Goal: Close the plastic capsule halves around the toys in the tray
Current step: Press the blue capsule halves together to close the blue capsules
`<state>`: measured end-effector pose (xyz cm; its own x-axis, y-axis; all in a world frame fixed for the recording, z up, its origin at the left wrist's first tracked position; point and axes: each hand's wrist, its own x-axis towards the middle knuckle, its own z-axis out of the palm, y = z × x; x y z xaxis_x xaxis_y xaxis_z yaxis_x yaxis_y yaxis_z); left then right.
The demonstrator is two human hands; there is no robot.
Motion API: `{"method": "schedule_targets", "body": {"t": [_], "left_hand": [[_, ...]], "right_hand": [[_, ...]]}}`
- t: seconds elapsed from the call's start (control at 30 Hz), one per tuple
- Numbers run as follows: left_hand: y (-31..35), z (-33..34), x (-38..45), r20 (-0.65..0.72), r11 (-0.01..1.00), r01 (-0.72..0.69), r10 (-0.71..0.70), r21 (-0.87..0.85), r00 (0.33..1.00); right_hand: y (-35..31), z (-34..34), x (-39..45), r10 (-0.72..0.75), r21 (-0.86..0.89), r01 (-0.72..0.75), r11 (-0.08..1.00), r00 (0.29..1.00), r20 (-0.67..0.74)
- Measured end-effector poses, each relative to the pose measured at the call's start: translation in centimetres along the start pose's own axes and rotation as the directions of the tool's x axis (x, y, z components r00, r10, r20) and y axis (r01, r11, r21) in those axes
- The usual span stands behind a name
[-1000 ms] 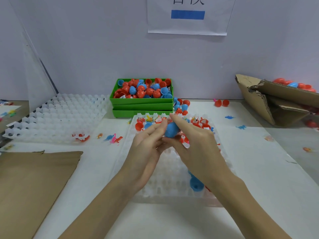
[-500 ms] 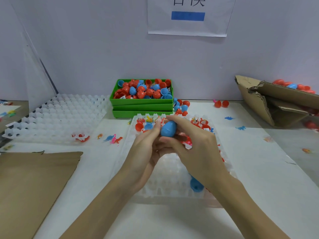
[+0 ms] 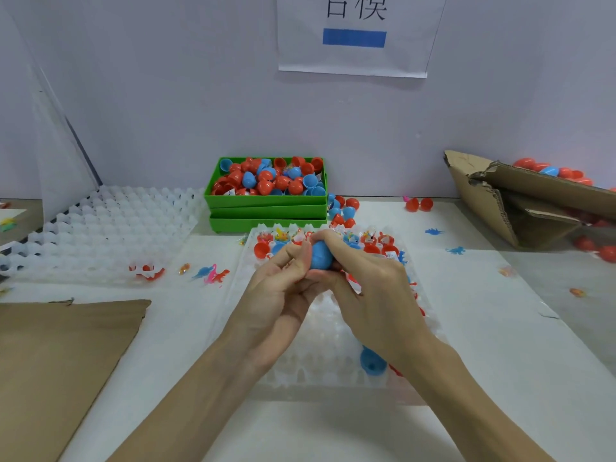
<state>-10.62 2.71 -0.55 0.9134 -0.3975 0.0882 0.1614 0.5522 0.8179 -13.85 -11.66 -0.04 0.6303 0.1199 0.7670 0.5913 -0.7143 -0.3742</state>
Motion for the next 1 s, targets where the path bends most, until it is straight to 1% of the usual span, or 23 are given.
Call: {"method": "schedule_targets", "body": {"t": [0.13,0.3,0.47,0.57,0.67,0.77,0.83,0.87,0.9,0.93,0.97,1.0], "left_hand": [[0.0,-0.1,-0.1,0.013,0.995,-0.028,0.027,0.096,1.000],[0.2,-0.3,-0.1,0.023,0.993,0.022,-0.025,0.116,0.999],[0.7,-0.6,-0.1,0.067,0.995,0.042,-0.048,0.090,0.997],[0.9,-0.6,-0.1,0.090,0.996,0.036,-0.044,0.084,0.995],[1.1,-0.5,-0.2,0.088,0.993,0.023,-0.033,0.113,0.996],[1.0,-0.4,-0.2,0.064,0.990,0.016,-0.025,0.138,0.998],[1.0,-0.3,-0.2,0.057,0.988,0.020,-0.029,0.156,0.998],[1.1,-0.3,-0.2,0.063,0.990,0.033,-0.042,0.141,0.997],[1.3,-0.4,-0.2,0.061,0.993,0.063,-0.069,0.098,0.996],[1.5,-0.4,-0.2,0.046,0.994,0.101,-0.102,0.042,0.994],[1.8,-0.6,-0.2,0.015,0.992,0.124,-0.124,-0.003,0.992],[2.0,-0.8,-0.1,-0.025,0.991,0.130,-0.130,-0.030,0.991]], "right_hand": [[0.2,-0.1,0.0,0.009,-0.013,-0.009,1.000,1.000,-0.005],[0.5,-0.4,-0.1,0.042,-0.005,-0.042,0.999,0.997,0.060],[0.7,-0.6,-0.2,0.036,-0.013,-0.036,0.999,0.999,0.018],[0.7,-0.4,-0.3,0.005,-0.028,-0.005,1.000,1.000,-0.002],[1.0,-0.2,-0.3,-0.067,-0.053,0.065,0.997,0.997,-0.041],[1.3,-0.1,-0.4,-0.062,-0.039,0.062,0.997,0.998,-0.009],[1.3,-0.1,-0.2,-0.013,-0.013,0.013,1.000,1.000,0.010],[1.3,-0.2,0.0,0.027,0.004,-0.027,1.000,1.000,-0.015],[1.3,-0.5,0.3,0.089,0.051,-0.086,0.995,0.993,-0.072],[1.4,-0.9,0.7,0.190,0.148,-0.169,0.974,0.972,-0.140],[1.5,-1.6,1.2,0.333,0.303,-0.269,0.914,0.925,-0.183],[1.9,-2.3,1.8,0.493,0.465,-0.364,0.807,0.848,-0.192]]}}
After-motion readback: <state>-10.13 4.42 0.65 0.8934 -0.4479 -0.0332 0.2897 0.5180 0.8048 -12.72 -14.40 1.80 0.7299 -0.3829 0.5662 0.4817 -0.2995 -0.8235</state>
